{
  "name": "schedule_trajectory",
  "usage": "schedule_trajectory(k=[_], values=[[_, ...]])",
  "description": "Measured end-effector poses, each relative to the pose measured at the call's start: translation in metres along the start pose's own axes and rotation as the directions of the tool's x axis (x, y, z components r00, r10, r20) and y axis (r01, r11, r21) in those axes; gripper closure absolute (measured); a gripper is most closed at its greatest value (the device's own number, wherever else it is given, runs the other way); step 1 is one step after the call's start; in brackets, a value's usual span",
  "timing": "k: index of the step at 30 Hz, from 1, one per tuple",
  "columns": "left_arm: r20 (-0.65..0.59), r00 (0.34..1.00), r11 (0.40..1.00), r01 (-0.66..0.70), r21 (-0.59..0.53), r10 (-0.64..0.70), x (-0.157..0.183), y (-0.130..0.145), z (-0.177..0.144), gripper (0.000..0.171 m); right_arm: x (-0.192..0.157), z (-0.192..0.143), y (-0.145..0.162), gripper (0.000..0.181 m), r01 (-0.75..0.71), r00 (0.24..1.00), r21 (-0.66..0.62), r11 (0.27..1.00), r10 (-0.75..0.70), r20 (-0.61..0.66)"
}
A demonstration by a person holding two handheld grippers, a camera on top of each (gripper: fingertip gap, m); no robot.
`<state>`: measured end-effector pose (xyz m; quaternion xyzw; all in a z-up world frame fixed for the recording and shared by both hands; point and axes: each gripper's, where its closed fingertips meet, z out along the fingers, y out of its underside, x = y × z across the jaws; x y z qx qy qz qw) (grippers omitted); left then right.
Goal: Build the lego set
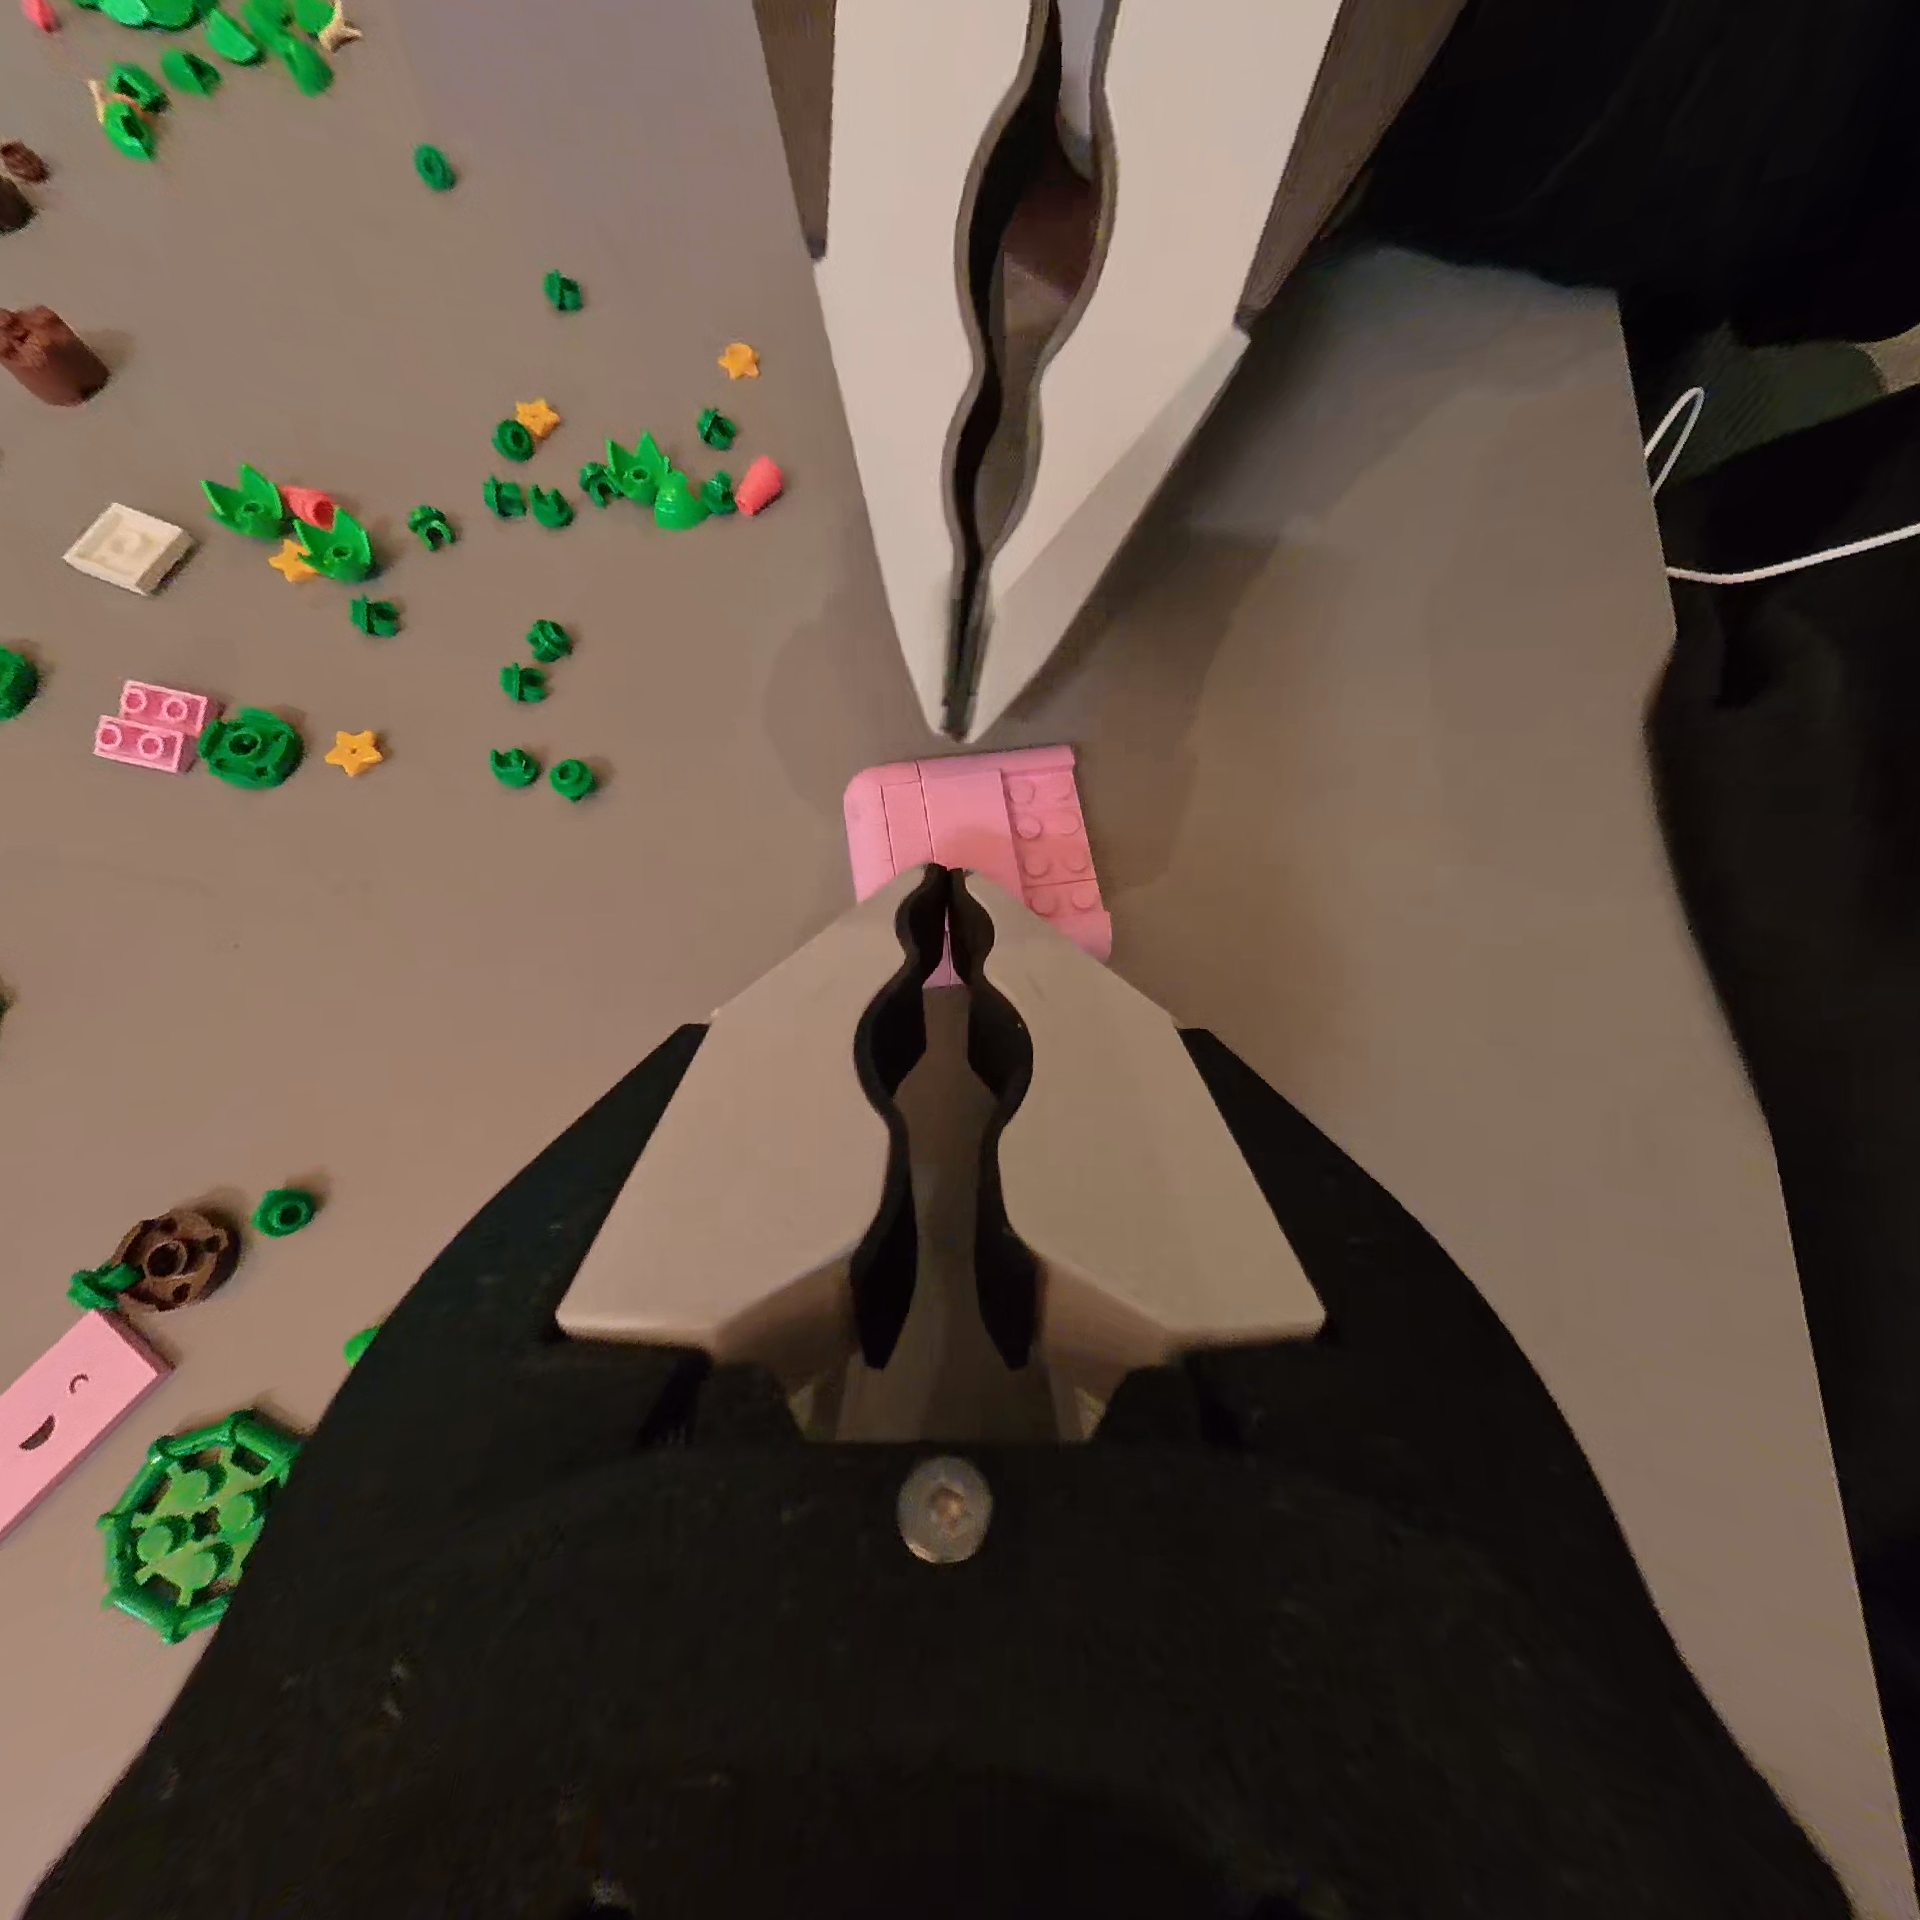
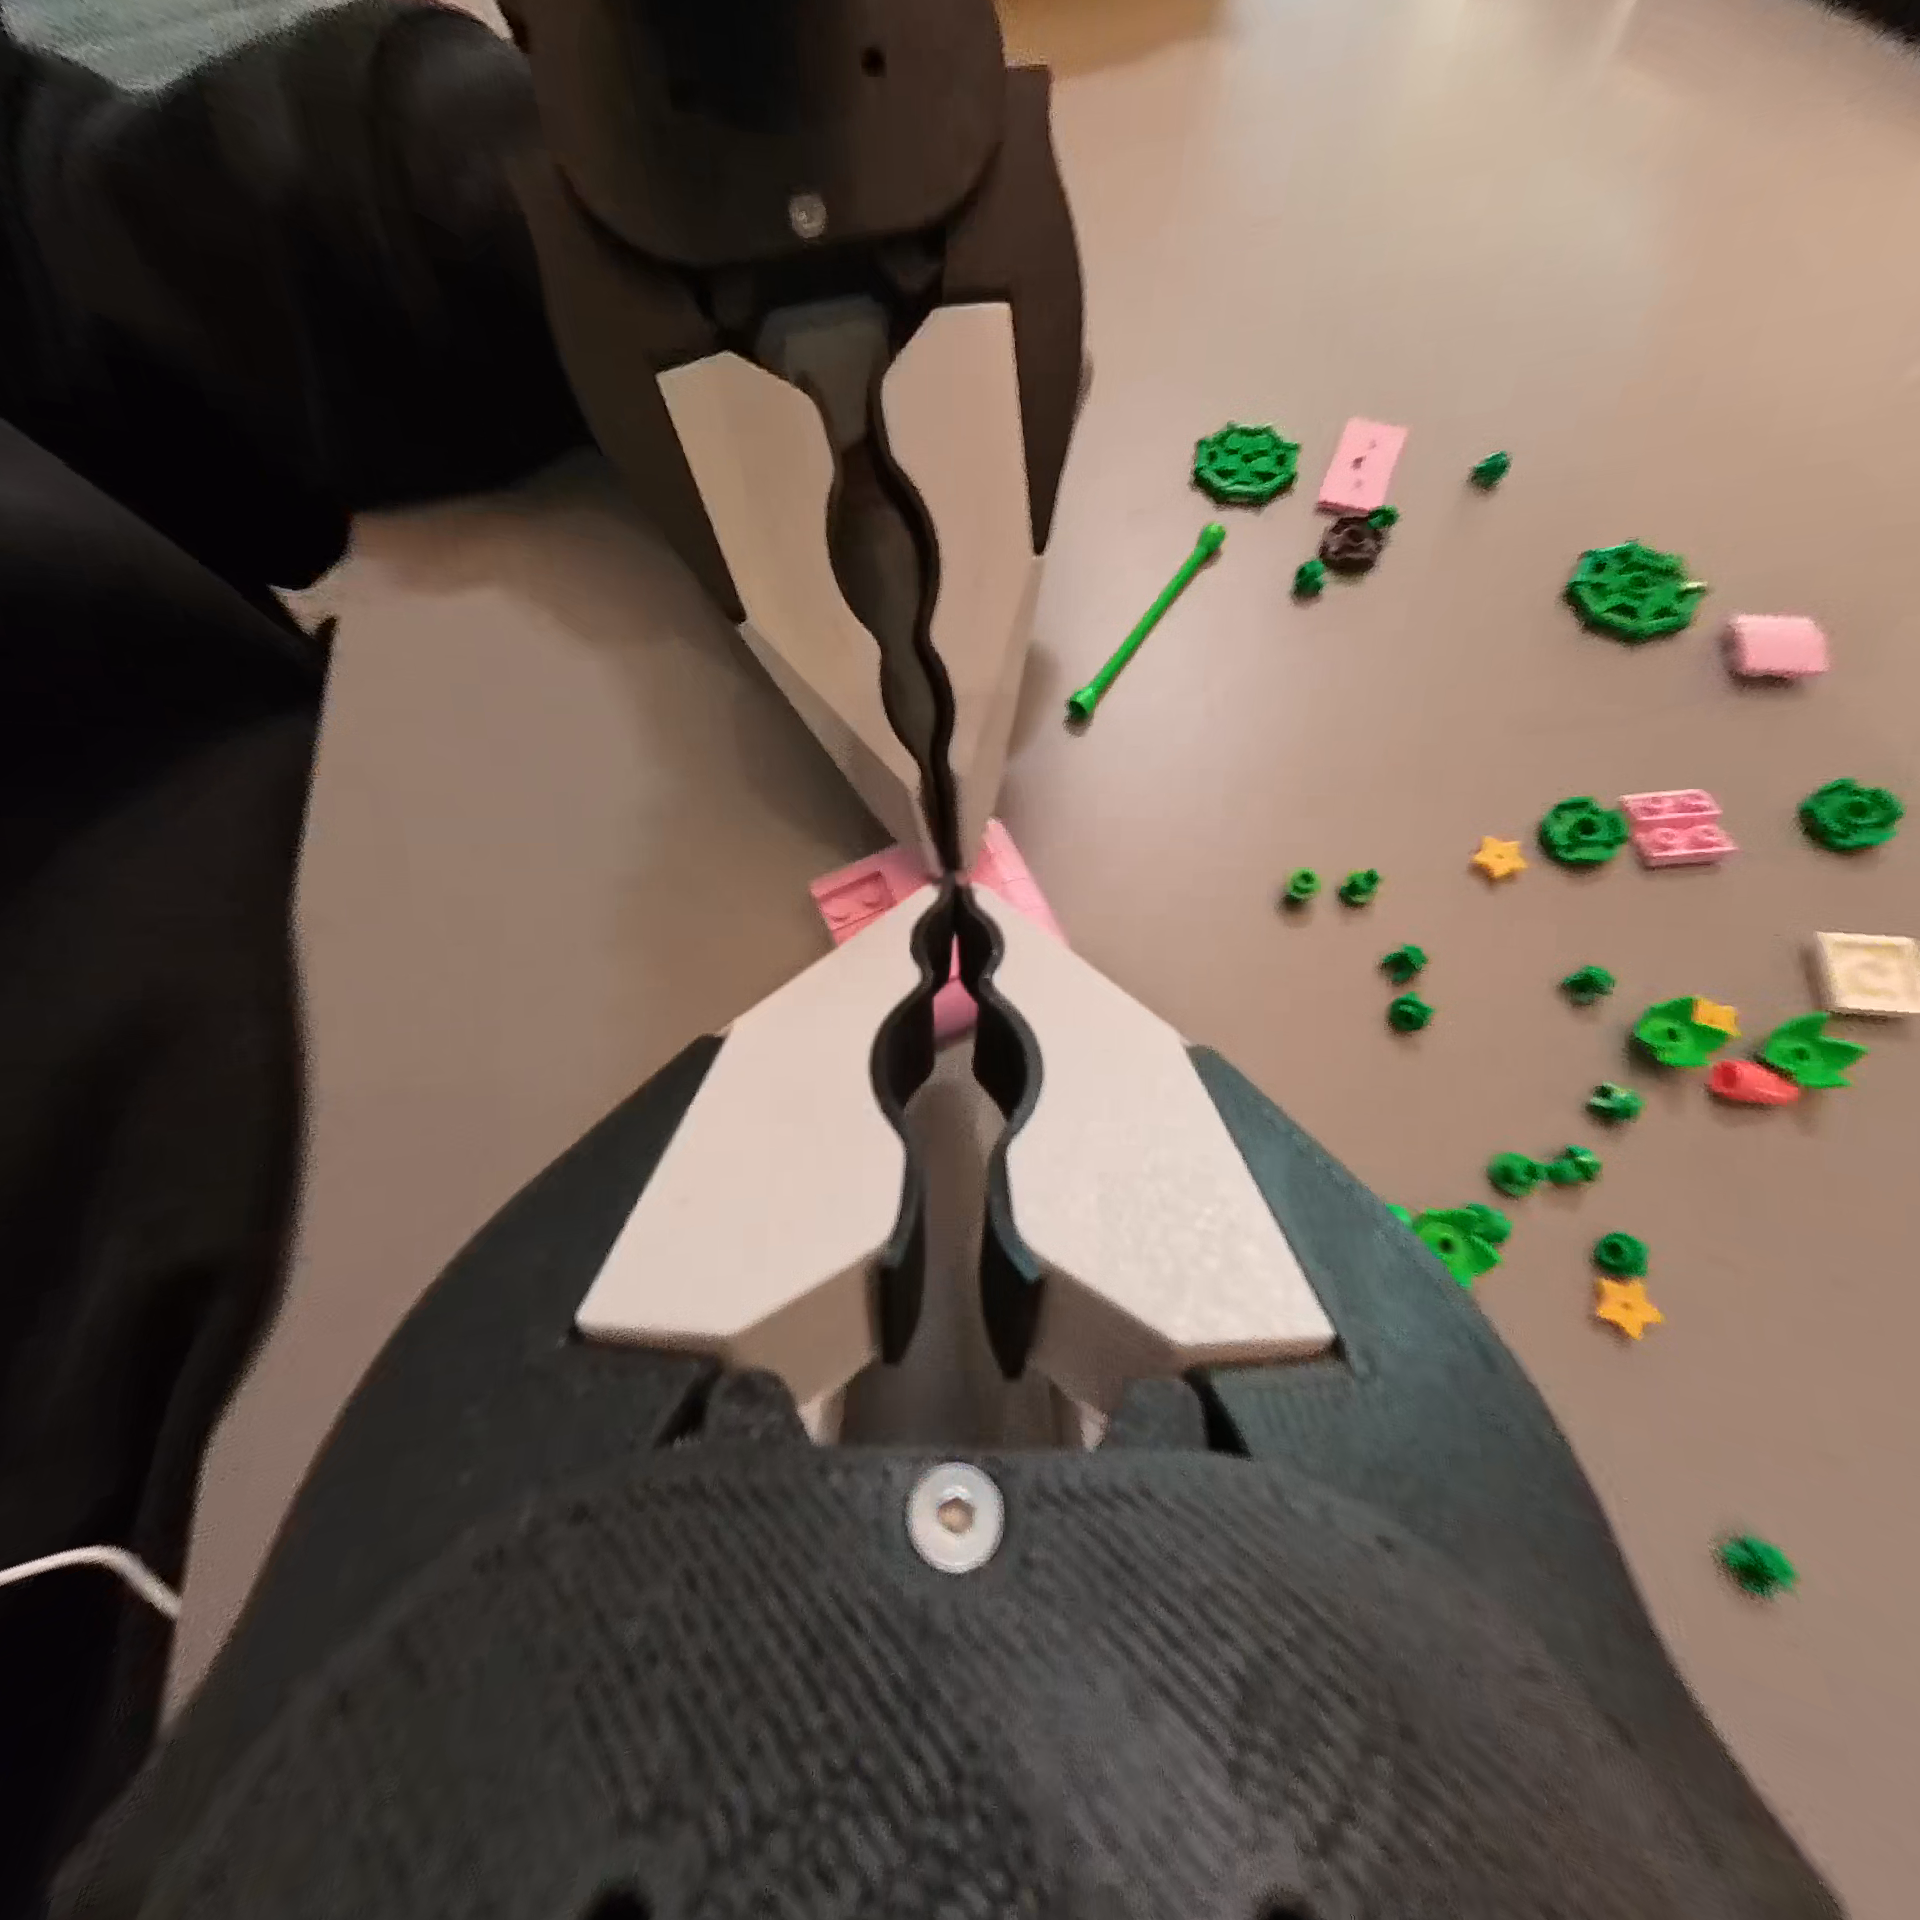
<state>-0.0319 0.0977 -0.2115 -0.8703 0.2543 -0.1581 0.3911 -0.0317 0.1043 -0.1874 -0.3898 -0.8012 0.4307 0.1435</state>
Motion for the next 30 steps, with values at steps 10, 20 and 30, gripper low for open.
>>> schedule_trajectory(k=[10,20,30], values=[[0.005,1.0,1.0,-0.005,-0.001,0.005,0.0,0.0,0.0,0.171,-0.004,0.005,0.014,0.181,-0.016,0.999,-0.069,0.997,0.018,0.033],[0.008,1.0,1.0,-0.007,-0.001,0.007,0.0,0.0,0.0,0.171,-0.004,0.001,0.002,0.181,-0.029,0.999,-0.004,1.0,0.03,0.035],[-0.12,0.99,0.993,0.079,0.093,-0.067,0.01,-0.011,-0.013,0.171,-0.003,0.012,0.02,0.181,0.003,1.0,-0.103,0.995,-0.003,0.005]])
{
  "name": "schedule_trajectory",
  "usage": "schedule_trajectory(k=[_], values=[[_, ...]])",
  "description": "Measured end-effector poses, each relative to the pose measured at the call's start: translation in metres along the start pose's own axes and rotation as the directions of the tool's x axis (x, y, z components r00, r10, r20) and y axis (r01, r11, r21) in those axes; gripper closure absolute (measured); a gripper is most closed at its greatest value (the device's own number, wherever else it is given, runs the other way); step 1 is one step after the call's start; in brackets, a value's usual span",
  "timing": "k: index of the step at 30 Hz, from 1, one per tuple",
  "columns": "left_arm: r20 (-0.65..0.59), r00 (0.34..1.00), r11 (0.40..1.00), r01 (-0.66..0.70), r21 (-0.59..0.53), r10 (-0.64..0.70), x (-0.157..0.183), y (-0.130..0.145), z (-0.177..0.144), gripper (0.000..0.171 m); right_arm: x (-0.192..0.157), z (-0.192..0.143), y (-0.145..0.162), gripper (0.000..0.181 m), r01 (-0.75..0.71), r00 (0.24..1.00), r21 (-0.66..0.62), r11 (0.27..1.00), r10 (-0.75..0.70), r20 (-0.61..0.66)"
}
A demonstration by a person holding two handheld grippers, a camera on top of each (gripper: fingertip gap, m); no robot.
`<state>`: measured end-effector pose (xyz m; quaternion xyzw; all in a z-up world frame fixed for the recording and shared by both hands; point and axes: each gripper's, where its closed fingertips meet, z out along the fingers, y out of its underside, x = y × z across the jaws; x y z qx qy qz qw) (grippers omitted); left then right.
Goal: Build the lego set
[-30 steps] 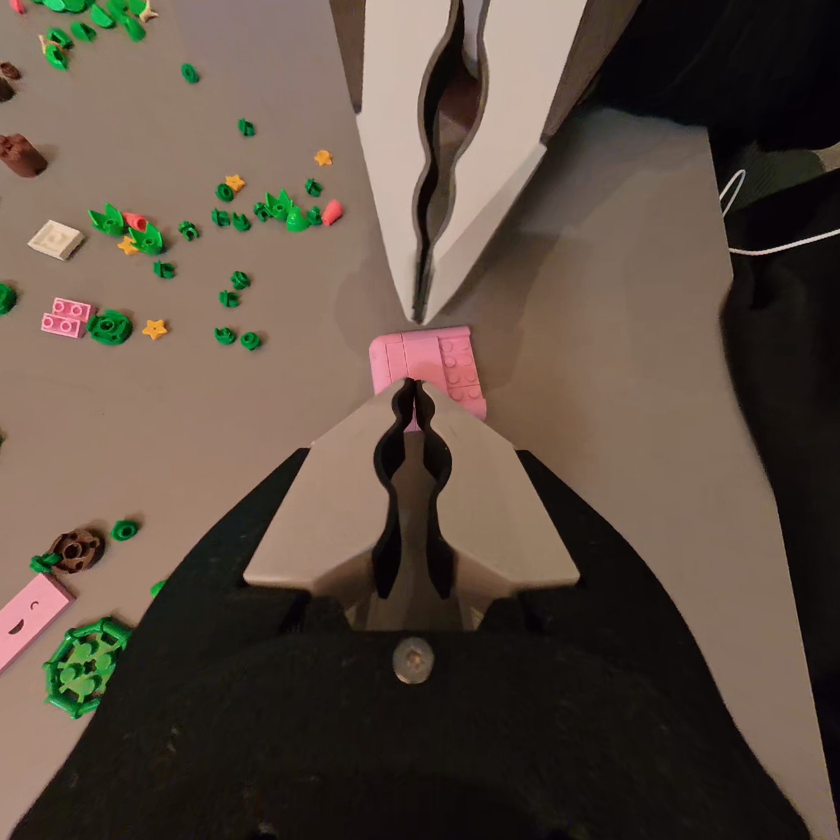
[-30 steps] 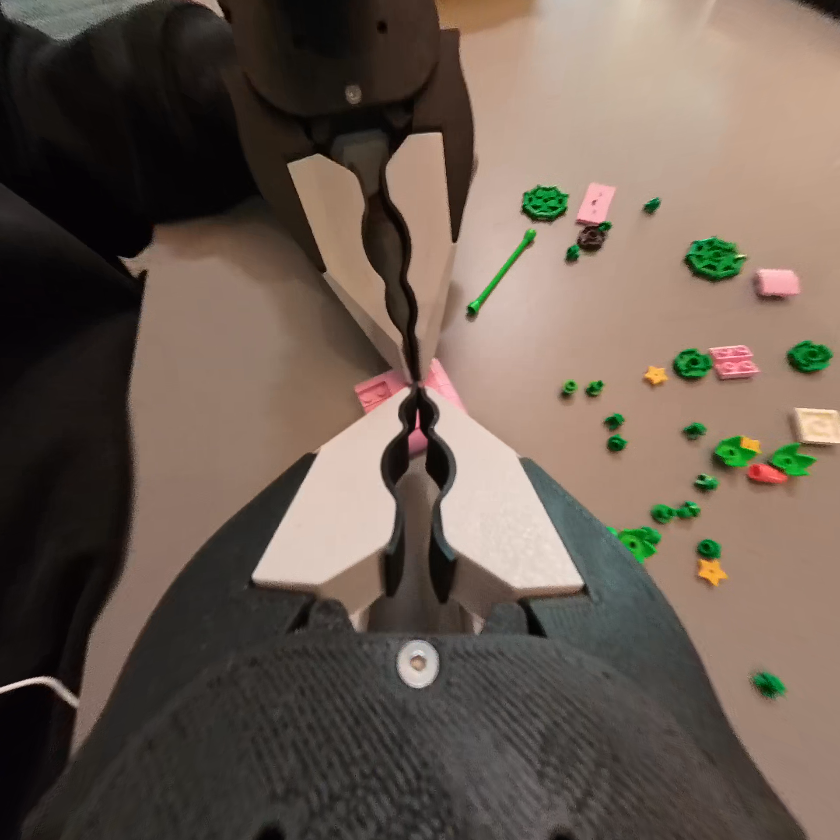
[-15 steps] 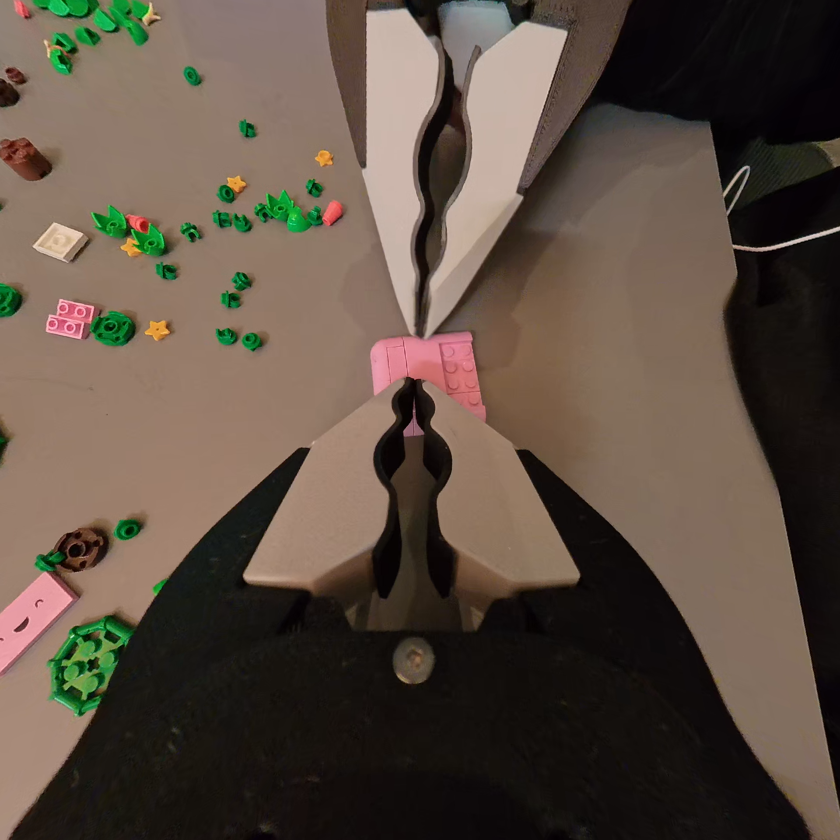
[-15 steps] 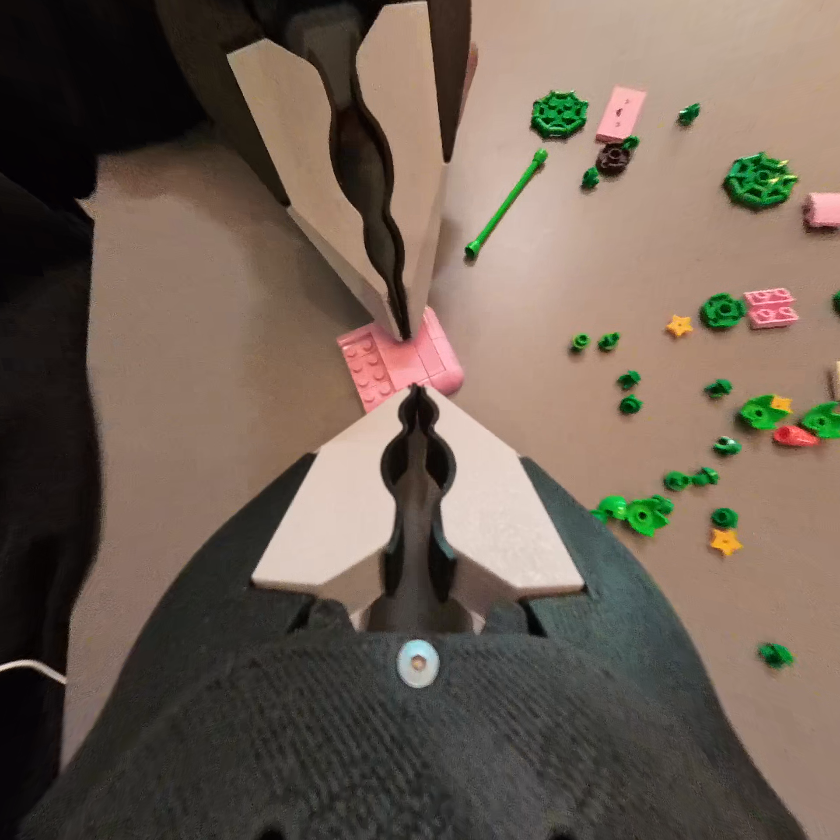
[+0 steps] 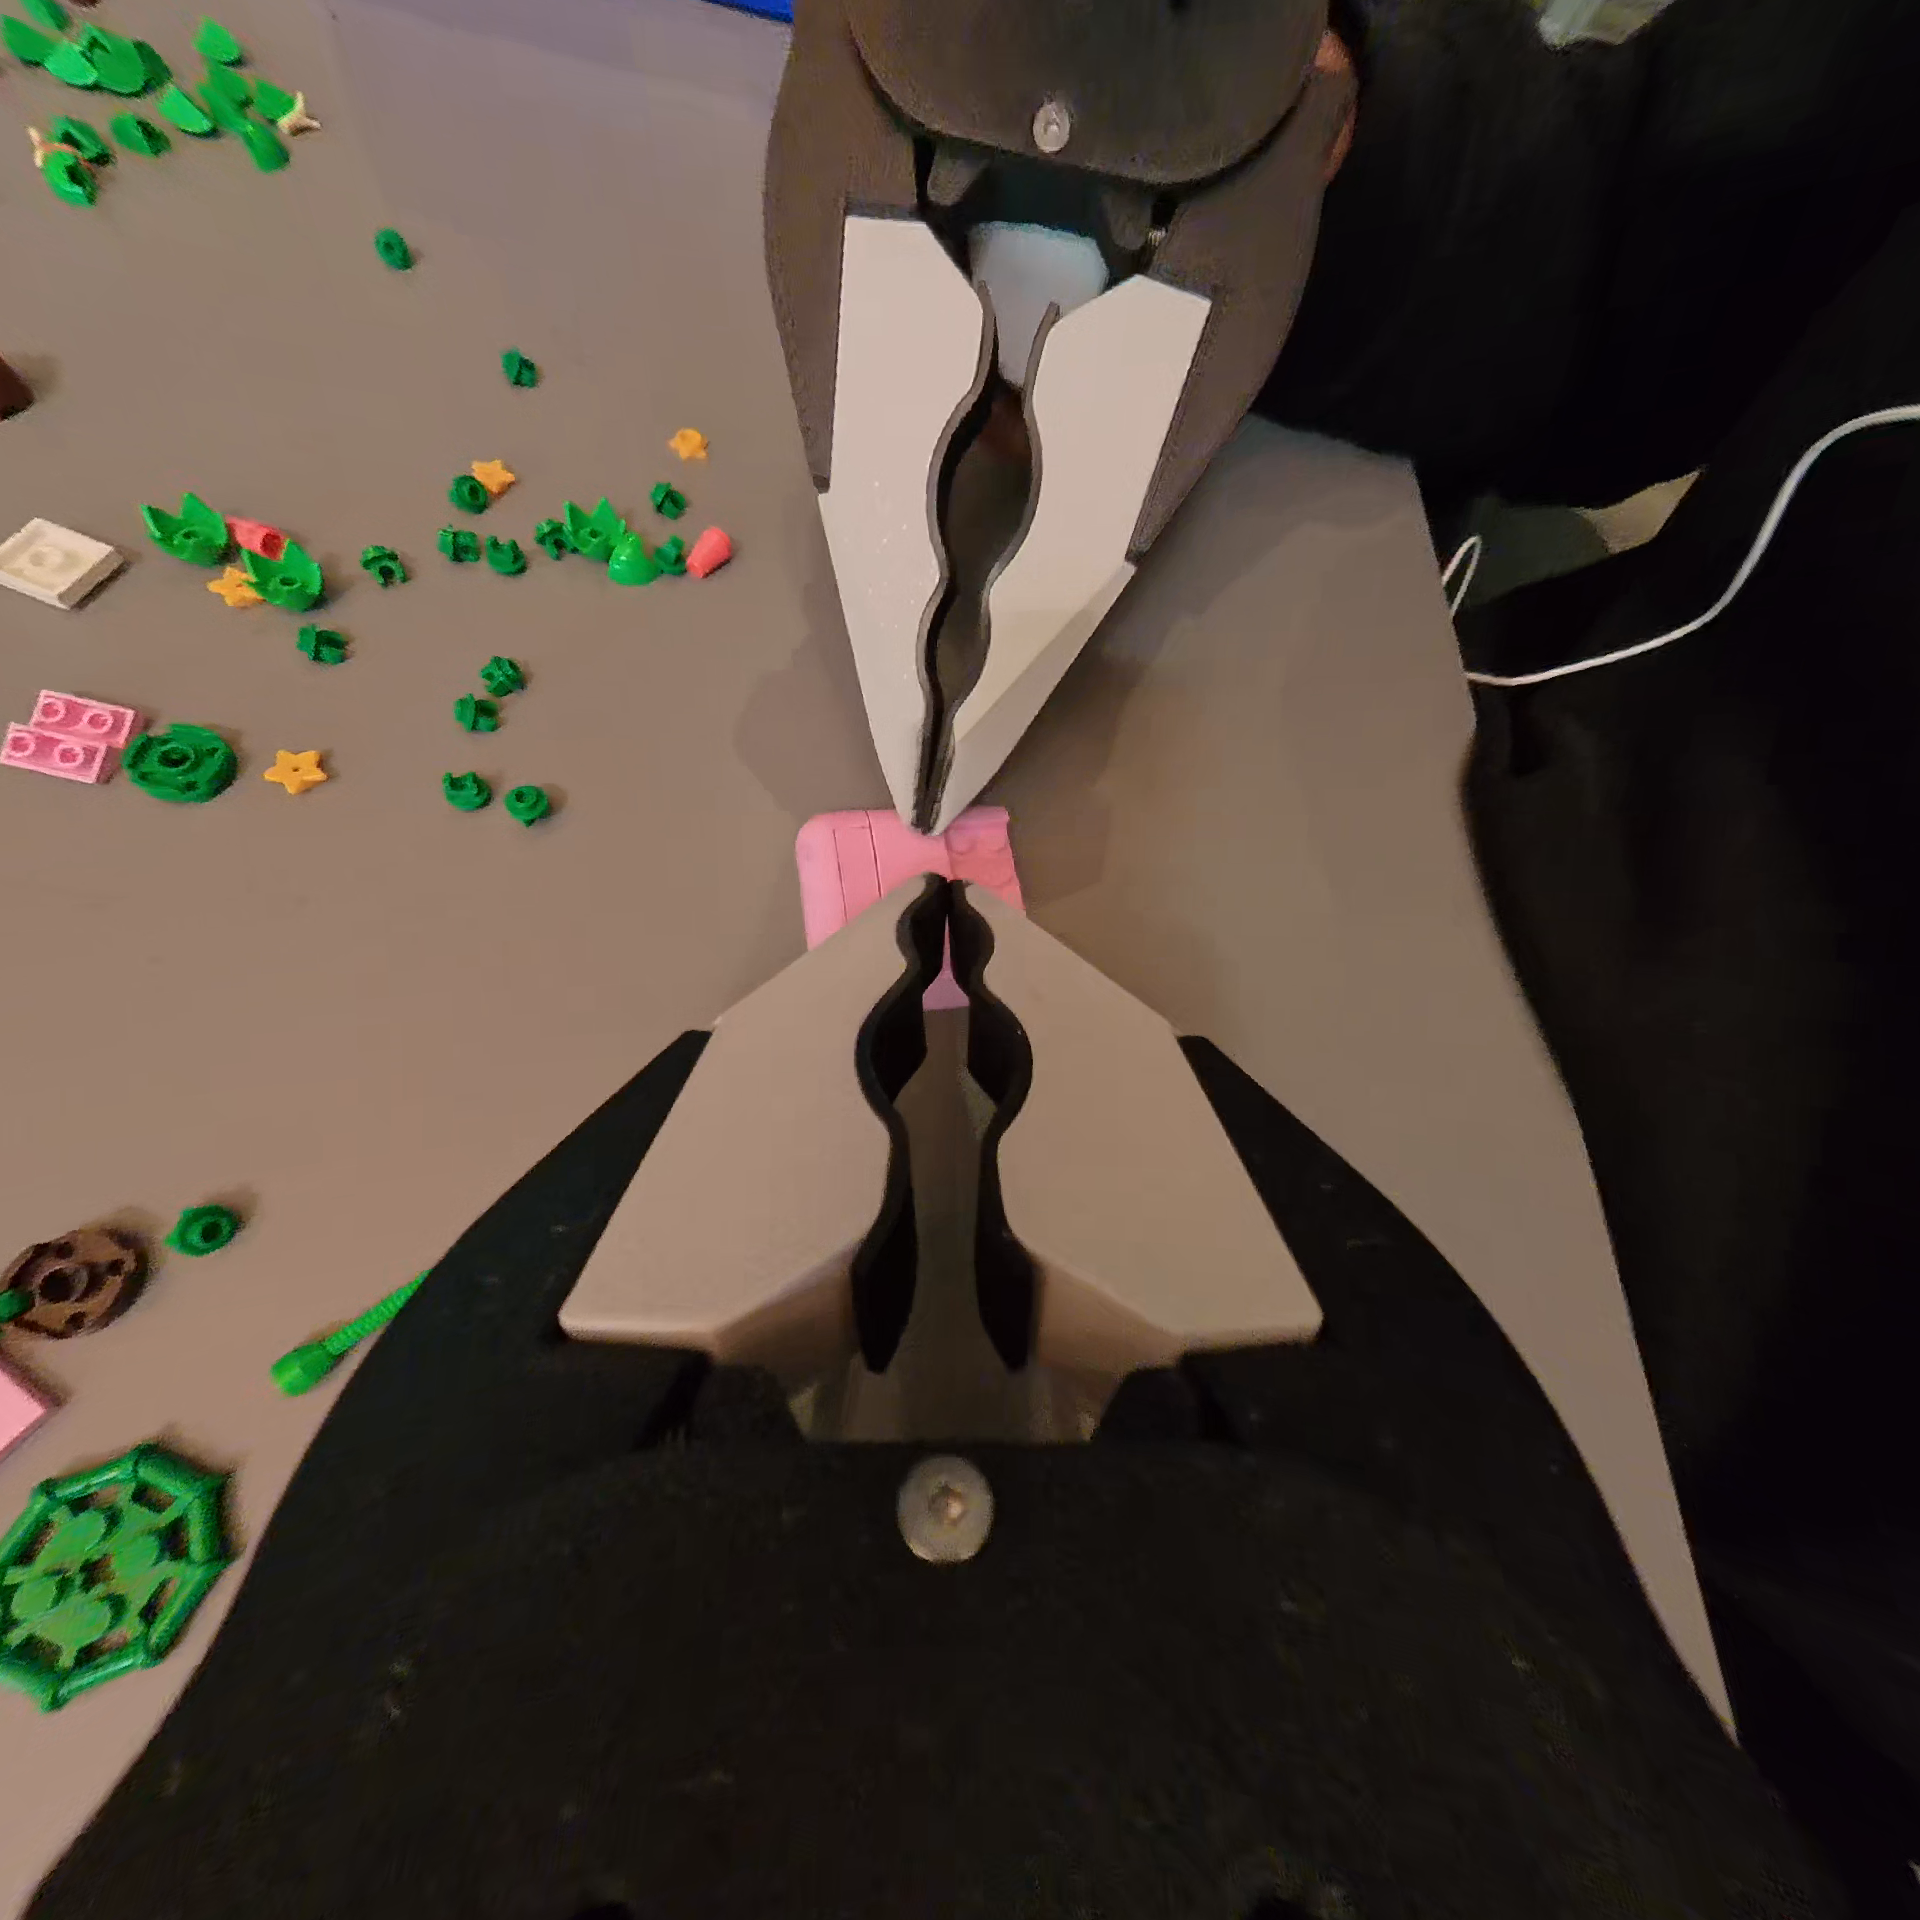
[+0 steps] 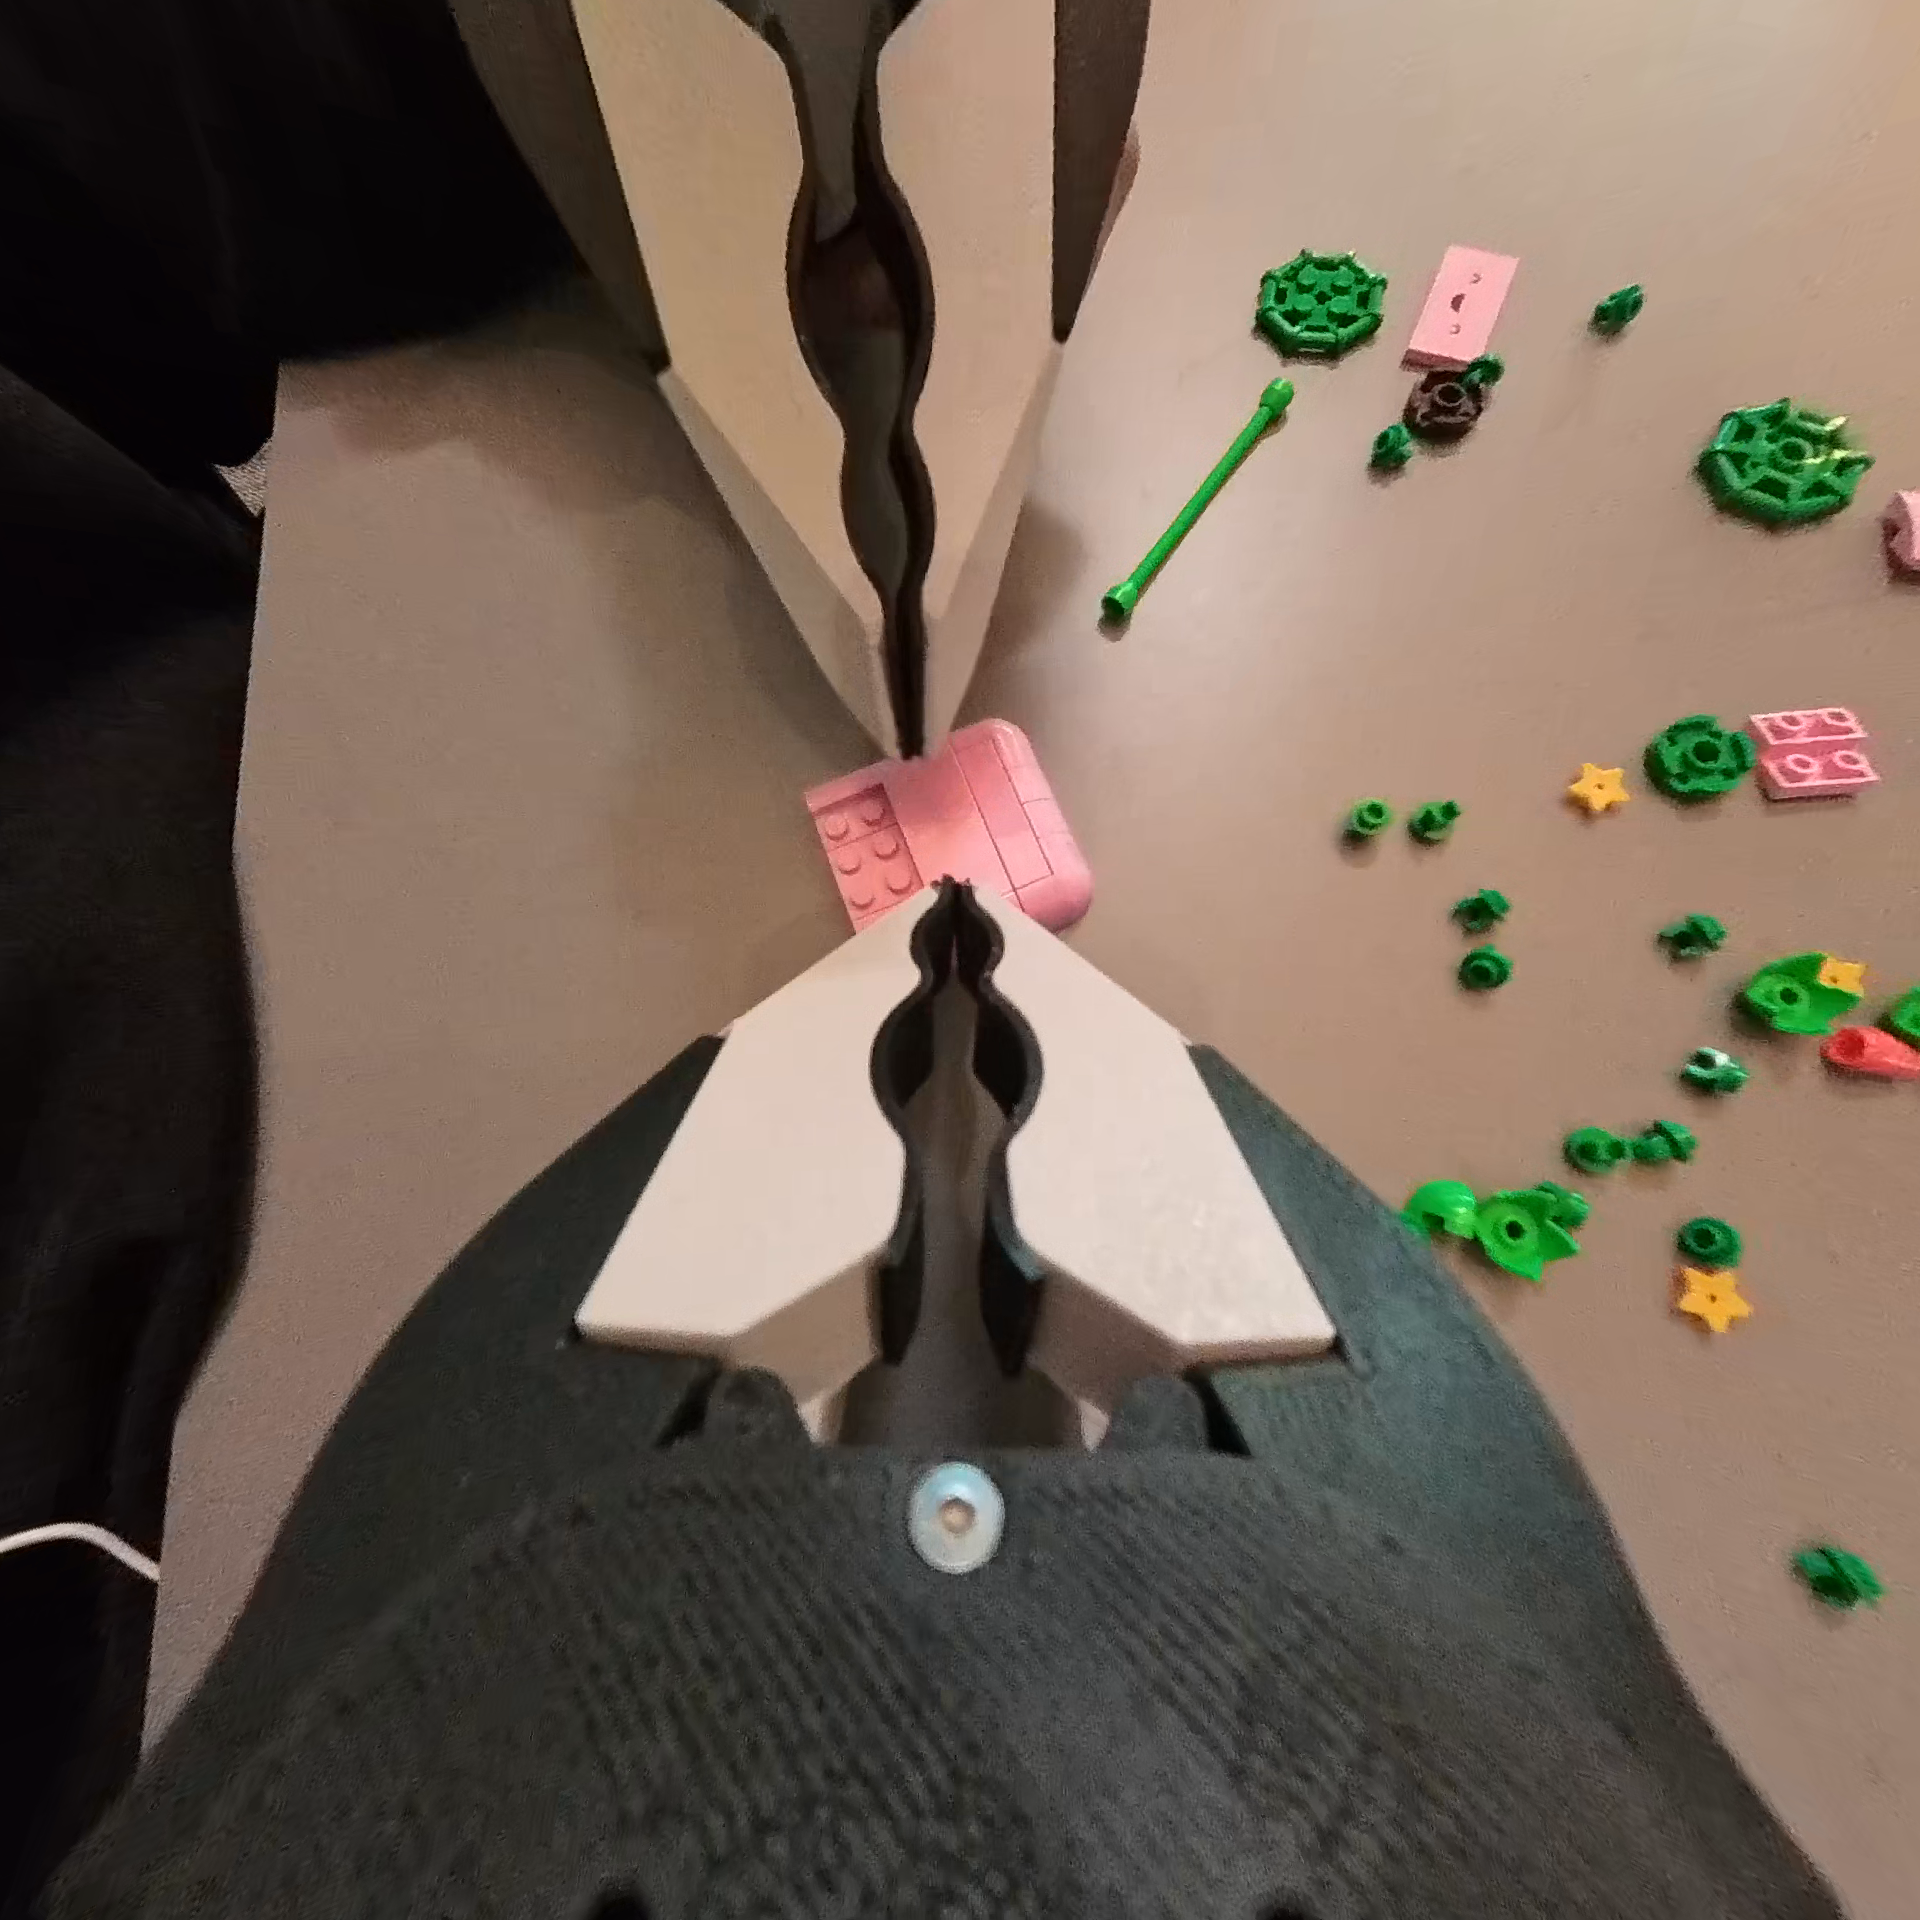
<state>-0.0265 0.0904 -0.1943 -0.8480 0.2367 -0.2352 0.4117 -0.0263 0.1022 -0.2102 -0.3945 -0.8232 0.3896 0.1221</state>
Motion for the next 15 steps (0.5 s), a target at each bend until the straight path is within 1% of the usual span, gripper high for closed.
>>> schedule_trajectory(k=[2,4,7,10,12,13,14,15], values=[[0.016,1.0,0.999,-0.01,-0.037,0.01,-0.001,0.006,0.003,0.171,0.0,-0.001,-0.003,0.181,0.001,1.0,0.017,1.0,-0.001,-0.002],[0.029,1.0,0.995,-0.008,-0.099,0.011,-0.001,0.014,0.009,0.171,0.0,-0.003,-0.007,0.181,-0.003,1.0,0.04,0.999,0.003,-0.002],[0.063,0.995,0.989,-0.067,-0.136,0.076,0.0,0.016,0.009,0.171,0.002,-0.003,-0.007,0.181,-0.003,1.0,0.04,0.999,0.003,-0.014],[0.037,0.998,0.994,-0.045,-0.104,0.049,-0.001,0.015,0.007,0.171,0.001,-0.002,-0.01,0.181,0.003,1.0,0.059,0.998,-0.002,-0.017],[0.022,1.0,1.0,0.007,-0.019,-0.007,-0.005,0.004,-0.004,0.171,0.0,-0.001,-0.013,0.181,0.013,1.0,0.072,0.997,-0.012,-0.022],[0.037,0.999,1.0,0.012,0.019,-0.013,-0.009,-0.002,-0.011,0.171,0.0,-0.001,-0.015,0.181,0.021,1.0,0.08,0.997,-0.019,-0.025],[0.058,0.998,1.0,0.005,0.018,-0.006,-0.012,-0.001,-0.015,0.171,-0.002,-0.001,-0.017,0.181,0.03,0.999,0.09,0.995,-0.027,-0.027],[0.074,0.997,1.0,0.002,-0.013,-0.001,-0.015,0.005,-0.015,0.171,-0.003,0.0,-0.02,0.181,0.039,0.999,0.104,0.994,-0.037,-0.025]])
